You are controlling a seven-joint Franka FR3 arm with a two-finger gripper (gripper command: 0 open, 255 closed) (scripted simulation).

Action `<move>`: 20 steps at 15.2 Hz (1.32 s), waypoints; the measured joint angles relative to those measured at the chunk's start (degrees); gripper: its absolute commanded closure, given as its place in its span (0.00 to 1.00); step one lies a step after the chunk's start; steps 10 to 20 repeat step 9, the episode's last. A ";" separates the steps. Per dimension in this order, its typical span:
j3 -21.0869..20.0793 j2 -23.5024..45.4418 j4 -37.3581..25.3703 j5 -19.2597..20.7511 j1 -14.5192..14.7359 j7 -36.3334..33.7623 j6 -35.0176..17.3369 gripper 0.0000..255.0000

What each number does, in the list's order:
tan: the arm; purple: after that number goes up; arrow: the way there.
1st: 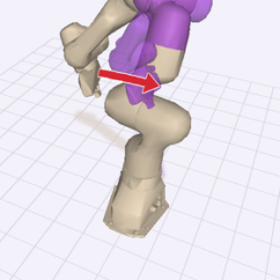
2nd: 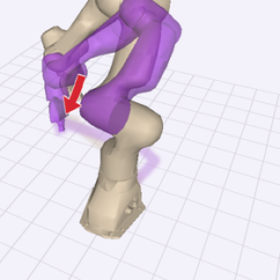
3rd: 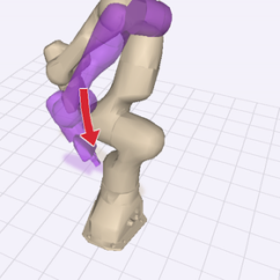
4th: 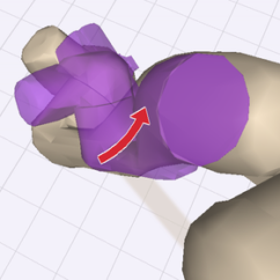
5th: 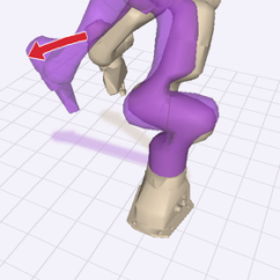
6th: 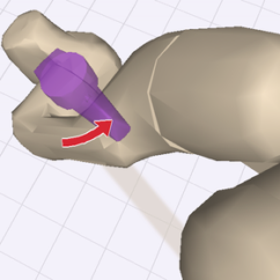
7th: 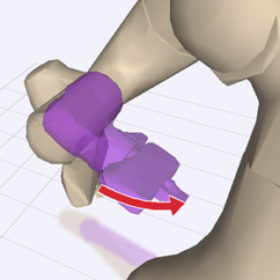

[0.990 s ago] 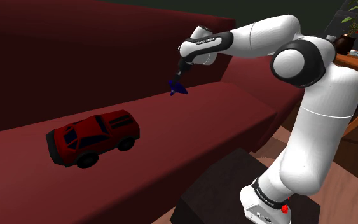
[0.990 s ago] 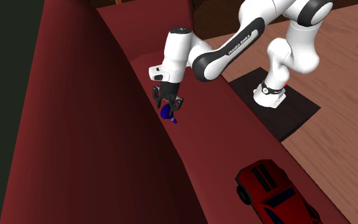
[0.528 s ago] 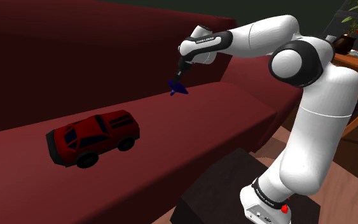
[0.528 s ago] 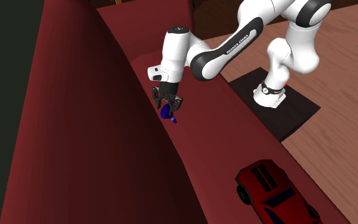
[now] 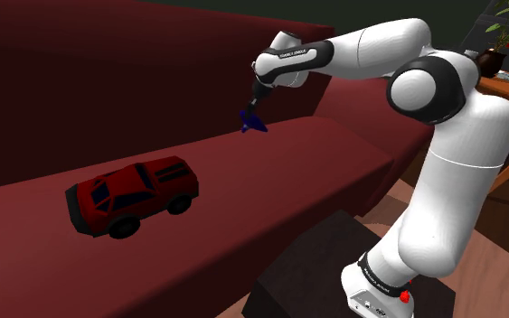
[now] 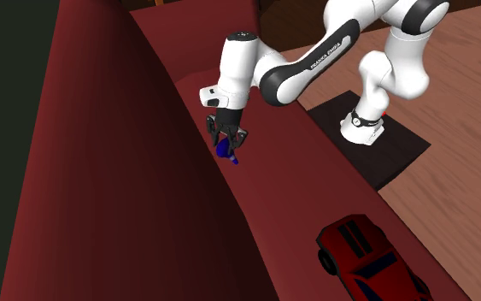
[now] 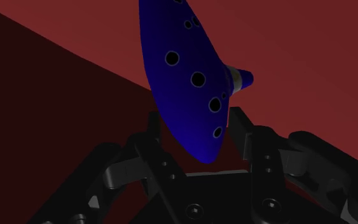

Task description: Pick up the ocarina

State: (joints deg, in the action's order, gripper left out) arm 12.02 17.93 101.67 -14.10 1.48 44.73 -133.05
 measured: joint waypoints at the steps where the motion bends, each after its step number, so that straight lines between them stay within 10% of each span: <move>1: 0.06 -0.32 -0.35 0.23 0.10 -0.29 0.65 1.00; 20: 0.51 -2.35 -3.64 1.46 0.19 -1.50 5.85 1.00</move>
